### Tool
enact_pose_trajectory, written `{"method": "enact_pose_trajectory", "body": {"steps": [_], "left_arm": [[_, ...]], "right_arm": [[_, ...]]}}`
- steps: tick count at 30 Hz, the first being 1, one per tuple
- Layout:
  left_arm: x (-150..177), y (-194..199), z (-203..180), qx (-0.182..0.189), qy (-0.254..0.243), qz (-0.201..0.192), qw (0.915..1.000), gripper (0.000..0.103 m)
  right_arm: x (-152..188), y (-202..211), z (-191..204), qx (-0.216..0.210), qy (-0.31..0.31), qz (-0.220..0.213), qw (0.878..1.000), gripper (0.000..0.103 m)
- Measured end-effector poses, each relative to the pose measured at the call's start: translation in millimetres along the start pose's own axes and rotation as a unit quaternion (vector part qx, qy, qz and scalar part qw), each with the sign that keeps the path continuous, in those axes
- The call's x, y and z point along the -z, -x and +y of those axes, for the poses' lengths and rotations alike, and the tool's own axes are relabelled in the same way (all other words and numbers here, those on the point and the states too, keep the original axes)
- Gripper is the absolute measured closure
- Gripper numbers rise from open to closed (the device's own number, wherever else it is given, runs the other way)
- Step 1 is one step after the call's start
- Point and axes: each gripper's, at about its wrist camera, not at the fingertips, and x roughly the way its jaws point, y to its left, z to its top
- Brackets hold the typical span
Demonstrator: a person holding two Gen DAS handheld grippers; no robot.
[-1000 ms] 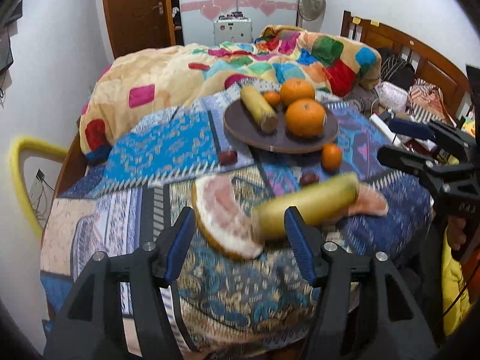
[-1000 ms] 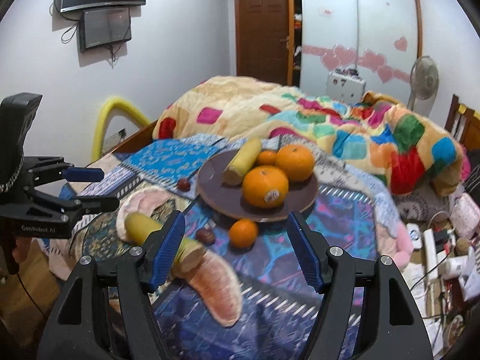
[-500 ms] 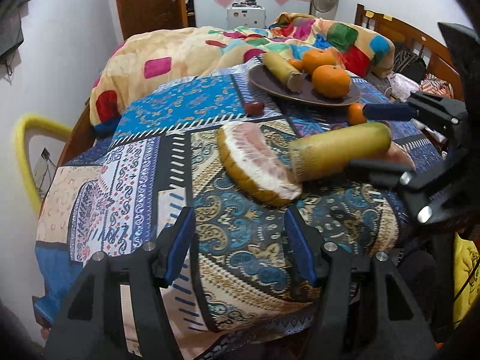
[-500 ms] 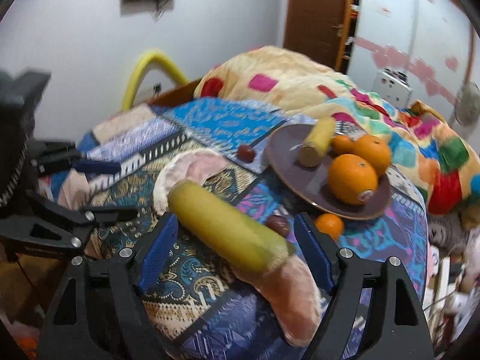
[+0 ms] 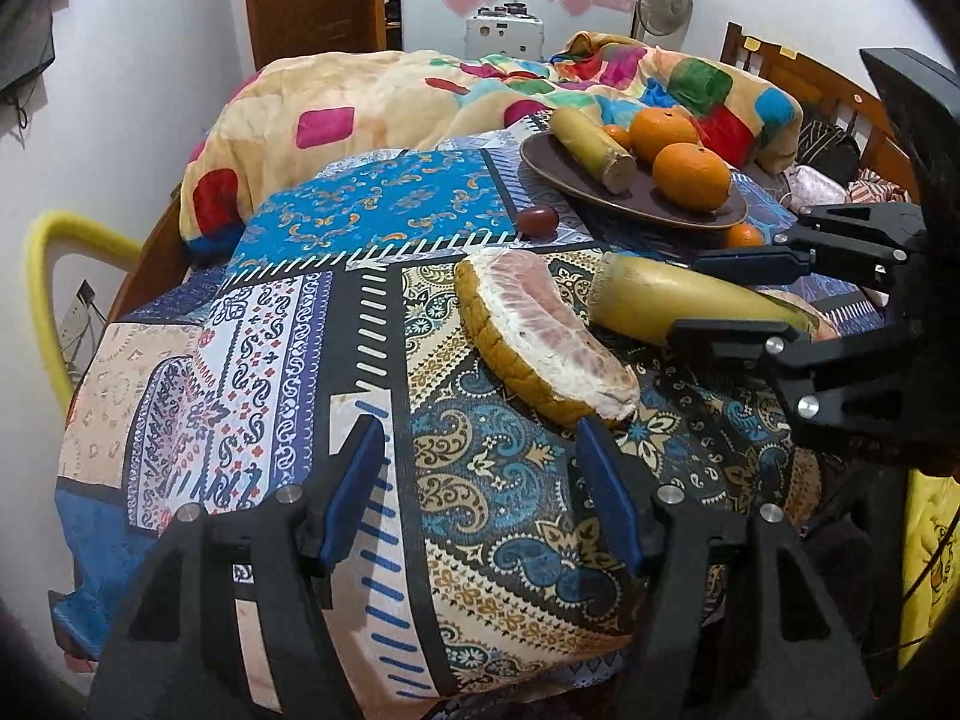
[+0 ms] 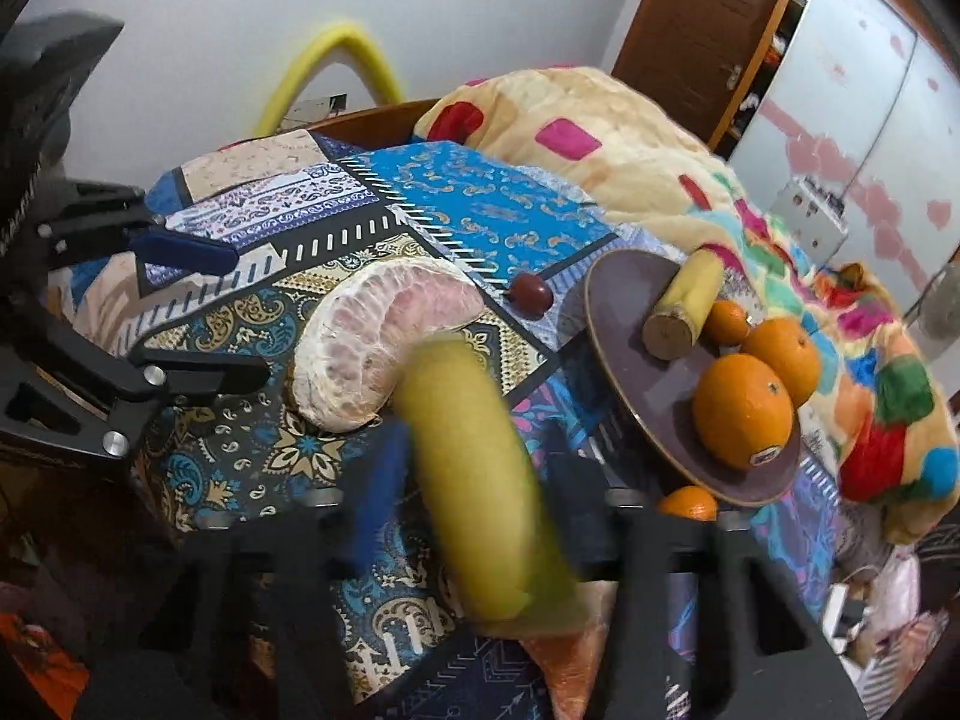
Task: Organize fruits
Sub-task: 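Grasp the second yellow cylinder with the right tool while the left tool reaches the pomelo slice, then grasp the pink pomelo slice with the left tool while the right tool lifts the cylinder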
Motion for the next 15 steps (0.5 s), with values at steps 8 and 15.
{"method": "enact_pose_trajectory", "body": {"steps": [8, 15], "left_arm": [[-13, -5, -8, 0.008, 0.003, -0.007, 0.9999, 0.035], [-33, -29, -19, 0.006, 0.0, 0.002, 1.0, 0.035]], "right_arm": [[-1, 2, -7, -0.008, -0.038, -0.011, 0.999, 0.068], [0, 9, -17, -0.006, -0.077, -0.021, 0.997, 0.068]]}}
